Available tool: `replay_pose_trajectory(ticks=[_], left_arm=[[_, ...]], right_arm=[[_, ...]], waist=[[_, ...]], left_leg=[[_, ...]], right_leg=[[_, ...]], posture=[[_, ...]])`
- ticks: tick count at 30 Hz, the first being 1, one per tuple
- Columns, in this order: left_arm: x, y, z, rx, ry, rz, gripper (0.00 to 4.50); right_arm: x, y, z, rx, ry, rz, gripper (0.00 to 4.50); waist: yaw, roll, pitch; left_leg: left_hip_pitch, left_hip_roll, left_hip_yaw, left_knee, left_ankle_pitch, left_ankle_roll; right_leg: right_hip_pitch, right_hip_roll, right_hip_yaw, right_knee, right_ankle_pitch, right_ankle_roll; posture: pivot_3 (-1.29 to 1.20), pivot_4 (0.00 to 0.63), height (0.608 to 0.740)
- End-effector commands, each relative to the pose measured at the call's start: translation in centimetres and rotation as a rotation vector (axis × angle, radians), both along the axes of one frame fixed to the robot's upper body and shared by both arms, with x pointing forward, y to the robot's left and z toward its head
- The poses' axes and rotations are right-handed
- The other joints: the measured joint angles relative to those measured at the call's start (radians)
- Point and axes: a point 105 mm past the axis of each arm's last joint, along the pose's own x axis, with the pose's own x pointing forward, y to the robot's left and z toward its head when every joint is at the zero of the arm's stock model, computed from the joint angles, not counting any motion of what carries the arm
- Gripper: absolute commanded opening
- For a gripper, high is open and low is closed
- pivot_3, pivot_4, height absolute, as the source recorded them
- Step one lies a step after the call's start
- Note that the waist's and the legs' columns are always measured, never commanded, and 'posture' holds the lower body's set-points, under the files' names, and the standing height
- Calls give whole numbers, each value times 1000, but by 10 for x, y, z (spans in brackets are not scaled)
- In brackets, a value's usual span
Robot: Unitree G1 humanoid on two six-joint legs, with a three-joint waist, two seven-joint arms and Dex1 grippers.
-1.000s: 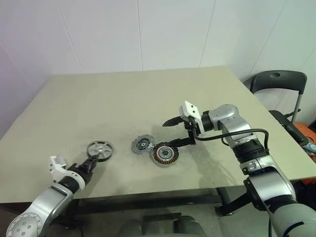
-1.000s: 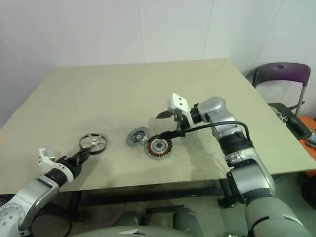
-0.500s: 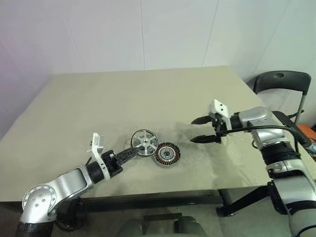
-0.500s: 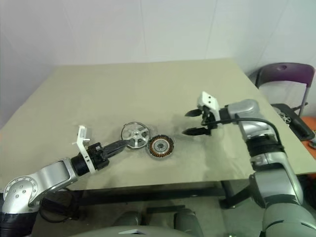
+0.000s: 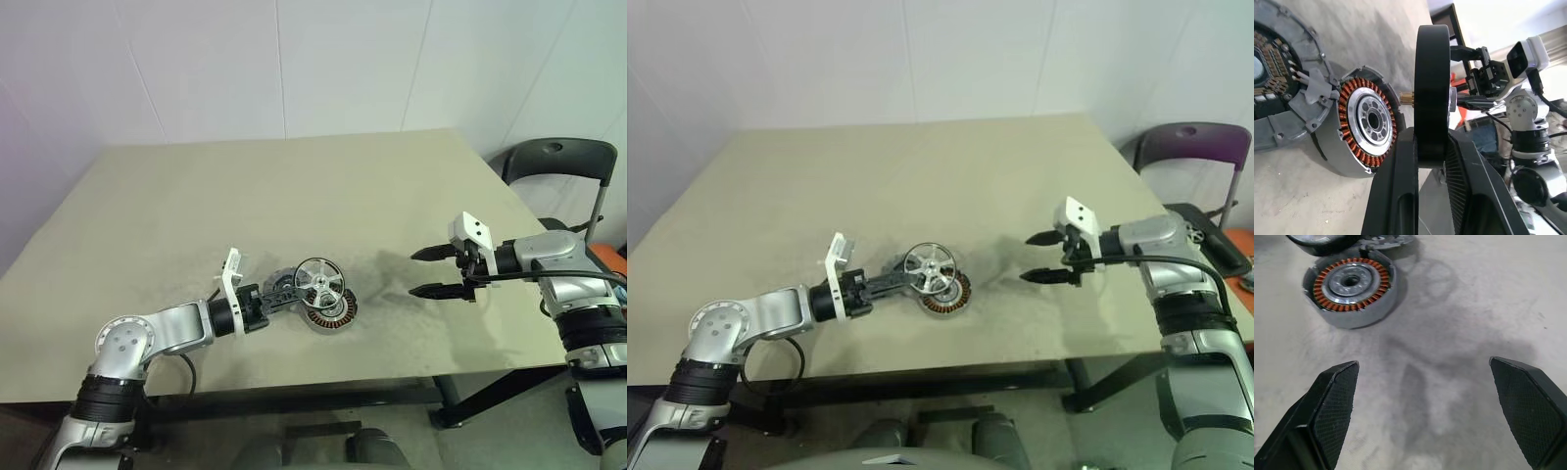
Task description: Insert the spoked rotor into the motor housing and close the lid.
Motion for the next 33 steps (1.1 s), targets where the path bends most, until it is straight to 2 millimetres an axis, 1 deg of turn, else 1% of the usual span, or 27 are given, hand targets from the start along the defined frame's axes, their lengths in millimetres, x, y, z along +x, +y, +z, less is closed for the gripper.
replay_pose_trajectory(ticks=[1,5,10,13,21,26,32,33], left_arm=[[3,-8,5,-1,-22,-53,476],[0,-19,1,19,-12,-110,476],[0,-23,-5,40,3,-137,476],[4,-22,-8,59,7,-125,476],[7,-20,-10,77,-3,-126,476],[12,-18,-8,82,-13,-110,476],[12,-15,-5,72,-14,-109,476],[12,-14,-5,73,-13,-111,825]], right_arm=[[-2,13,11,45,-36,36,4500],[-5,23,7,54,-30,51,4500],[-4,27,8,58,-34,54,4500],[-4,28,8,57,-37,54,4500],[-2,31,8,56,-46,54,4500],[0,33,8,56,-50,55,4500],[1,35,8,56,-51,56,4500],[1,35,8,57,-51,57,4500]], waist=[[0,0,0],[-1,0,0],[-1,0,0],[0,0,0],[-1,0,0],[-2,0,0],[-3,0,0],[-3,0,0]], left_leg=[[0,0,0,0,0,0],[0,0,0,0,0,0],[0,0,0,0,0,0],[0,0,0,0,0,0],[0,0,0,0,0,0],[0,0,-1,0,0,0],[0,0,-1,0,0,0],[0,0,-1,0,0,0]], right_leg=[[0,0,0,0,0,0],[0,0,0,0,0,1],[0,0,0,0,1,2],[0,0,0,0,1,2],[0,0,0,0,1,2],[0,0,0,0,2,2],[0,0,0,0,2,3],[0,0,0,0,2,3]], posture=[[0,0,740],[0,0,740],[0,0,740],[0,0,740],[0,0,740],[0,0,740],[0,0,740],[0,0,740]])
